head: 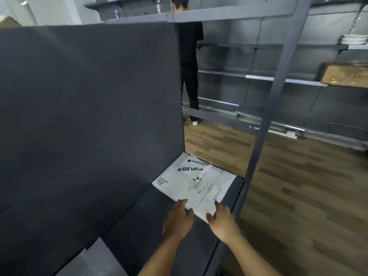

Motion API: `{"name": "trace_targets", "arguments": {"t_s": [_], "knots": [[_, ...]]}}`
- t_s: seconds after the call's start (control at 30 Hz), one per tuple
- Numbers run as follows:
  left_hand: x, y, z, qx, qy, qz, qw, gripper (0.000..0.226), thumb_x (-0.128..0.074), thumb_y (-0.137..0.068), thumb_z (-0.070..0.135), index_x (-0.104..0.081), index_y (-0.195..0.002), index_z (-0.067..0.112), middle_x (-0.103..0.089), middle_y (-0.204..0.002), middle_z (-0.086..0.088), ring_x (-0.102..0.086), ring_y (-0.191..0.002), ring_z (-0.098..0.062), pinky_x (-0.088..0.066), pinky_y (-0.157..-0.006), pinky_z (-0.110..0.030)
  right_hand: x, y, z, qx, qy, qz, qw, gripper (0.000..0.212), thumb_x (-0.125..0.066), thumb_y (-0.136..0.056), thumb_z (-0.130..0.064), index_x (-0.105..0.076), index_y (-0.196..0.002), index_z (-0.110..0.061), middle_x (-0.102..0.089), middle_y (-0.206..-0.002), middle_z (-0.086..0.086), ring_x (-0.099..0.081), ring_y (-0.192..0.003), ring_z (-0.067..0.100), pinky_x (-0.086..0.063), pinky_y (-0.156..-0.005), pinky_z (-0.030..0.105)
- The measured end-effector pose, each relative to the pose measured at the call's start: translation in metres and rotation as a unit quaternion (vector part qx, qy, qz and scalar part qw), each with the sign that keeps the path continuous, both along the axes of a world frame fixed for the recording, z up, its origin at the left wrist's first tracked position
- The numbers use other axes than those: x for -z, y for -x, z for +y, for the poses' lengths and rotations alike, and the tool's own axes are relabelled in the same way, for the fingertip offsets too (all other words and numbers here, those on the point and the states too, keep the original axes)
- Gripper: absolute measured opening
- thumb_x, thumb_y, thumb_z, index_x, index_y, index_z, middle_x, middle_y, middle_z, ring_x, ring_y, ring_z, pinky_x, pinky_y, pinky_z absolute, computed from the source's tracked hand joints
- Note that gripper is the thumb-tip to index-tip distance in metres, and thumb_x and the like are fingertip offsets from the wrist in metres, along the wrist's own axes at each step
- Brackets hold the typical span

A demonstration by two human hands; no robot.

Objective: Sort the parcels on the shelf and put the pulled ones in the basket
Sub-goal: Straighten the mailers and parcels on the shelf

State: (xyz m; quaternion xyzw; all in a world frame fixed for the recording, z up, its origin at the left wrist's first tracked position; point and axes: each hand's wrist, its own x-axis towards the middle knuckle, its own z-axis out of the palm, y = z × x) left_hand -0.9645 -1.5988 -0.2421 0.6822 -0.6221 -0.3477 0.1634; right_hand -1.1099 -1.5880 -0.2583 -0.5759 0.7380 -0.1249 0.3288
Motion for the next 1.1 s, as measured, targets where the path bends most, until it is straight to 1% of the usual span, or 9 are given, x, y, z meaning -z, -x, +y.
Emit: {"name": "trace_targets", "arguments": {"t_s": [0.23,0.47,0.57,0.67,0.73,0.83,0.9,1.0,1.1], "knots": [[0.052,0.002,-0.114,0.058,0.041,-0.012,0.997,0.050,-0.043,-0.097,0.030,-0.033,-0.145,0.022,-0.031,-0.154,0.002,-0.029,-0.142,-0.015,-0.028,-0.115,-0.035,0.035,-0.013,-0.103,0.022,0.052,-0.041,0.998,0.059,-0.045,-0.097,-0.032,-0.022,-0.150,-0.023,-0.016,-0.158,0.000,-0.016,-0.146,0.018,-0.021,-0.117,0.037],[0.111,-0.002,-0.188,0.190,0.101,-0.210,0.954,0.066,-0.037,-0.097,0.049,-0.004,-0.152,0.033,0.002,-0.162,-0.002,-0.001,-0.149,-0.022,-0.013,-0.118,-0.044,0.071,-0.013,-0.183,-0.078,0.108,0.113,0.985,0.064,-0.052,-0.094,-0.024,-0.021,-0.150,-0.029,-0.010,-0.160,-0.004,-0.010,-0.148,0.019,-0.026,-0.115,0.039],[0.136,0.000,-0.196,0.197,0.136,-0.229,0.944,0.068,-0.025,-0.094,0.057,0.002,-0.152,0.032,0.000,-0.161,-0.005,-0.006,-0.149,-0.026,-0.012,-0.118,-0.045,0.084,-0.013,-0.202,-0.121,0.108,0.166,0.973,0.069,-0.053,-0.093,-0.028,-0.016,-0.151,-0.031,-0.001,-0.161,-0.004,0.001,-0.149,0.023,-0.018,-0.117,0.040],[0.147,0.000,-0.199,0.177,0.160,-0.229,0.944,0.069,-0.023,-0.086,0.061,-0.035,-0.146,0.028,-0.040,-0.149,-0.011,-0.046,-0.133,-0.030,-0.038,-0.104,-0.049,0.095,-0.015,-0.212,-0.114,0.112,0.176,0.971,0.071,-0.054,-0.092,-0.033,-0.013,-0.151,-0.031,-0.004,-0.161,-0.004,-0.002,-0.148,0.025,-0.022,-0.116,0.040],[0.149,-0.001,-0.201,0.167,0.171,-0.213,0.947,0.070,-0.030,-0.082,0.061,-0.050,-0.137,0.023,-0.052,-0.140,-0.011,-0.057,-0.123,-0.028,-0.046,-0.096,-0.047,0.097,-0.017,-0.217,-0.098,0.132,0.177,0.970,0.072,-0.056,-0.090,-0.035,-0.017,-0.150,-0.031,-0.014,-0.158,-0.003,-0.012,-0.144,0.027,-0.030,-0.112,0.038],[0.148,-0.005,-0.202,0.162,0.172,-0.176,0.956,0.086,-0.018,-0.080,0.063,-0.022,-0.151,0.016,-0.017,-0.159,-0.008,-0.022,-0.146,-0.023,-0.015,-0.115,-0.040,0.092,-0.019,-0.222,-0.091,0.131,0.186,0.970,0.072,-0.059,-0.087,-0.032,-0.021,-0.148,-0.030,-0.021,-0.154,-0.003,-0.020,-0.138,0.028,-0.037,-0.106,0.035],[0.148,-0.008,-0.202,0.164,0.169,-0.149,0.960,0.090,-0.009,-0.075,0.064,-0.002,-0.153,0.019,0.004,-0.161,-0.003,0.000,-0.149,-0.019,0.007,-0.113,-0.033,0.086,-0.024,-0.224,-0.088,0.123,0.195,0.969,0.069,-0.059,-0.085,-0.029,-0.026,-0.145,-0.029,-0.026,-0.150,-0.001,-0.025,-0.134,0.028,-0.041,-0.101,0.033],[0.145,-0.012,-0.199,0.163,0.167,-0.132,0.963,0.079,-0.028,-0.089,0.059,0.007,-0.152,0.025,0.012,-0.160,-0.002,0.008,-0.149,-0.018,0.011,-0.111,-0.030,0.078,-0.033,-0.222,-0.084,0.116,0.208,0.968,0.059,-0.057,-0.086,-0.024,-0.033,-0.140,-0.026,-0.033,-0.143,0.002,-0.029,-0.130,0.029,-0.042,-0.100,0.032],[0.134,-0.018,-0.186,0.135,0.158,-0.085,0.975,0.085,-0.049,-0.092,0.043,0.010,-0.151,0.027,0.017,-0.159,0.000,0.009,-0.148,-0.016,0.002,-0.117,-0.029,0.071,-0.038,-0.204,-0.088,0.105,0.201,0.970,0.063,-0.060,-0.083,-0.023,-0.035,-0.140,-0.028,-0.036,-0.141,0.001,-0.031,-0.129,0.027,-0.041,-0.100,0.030]]}}
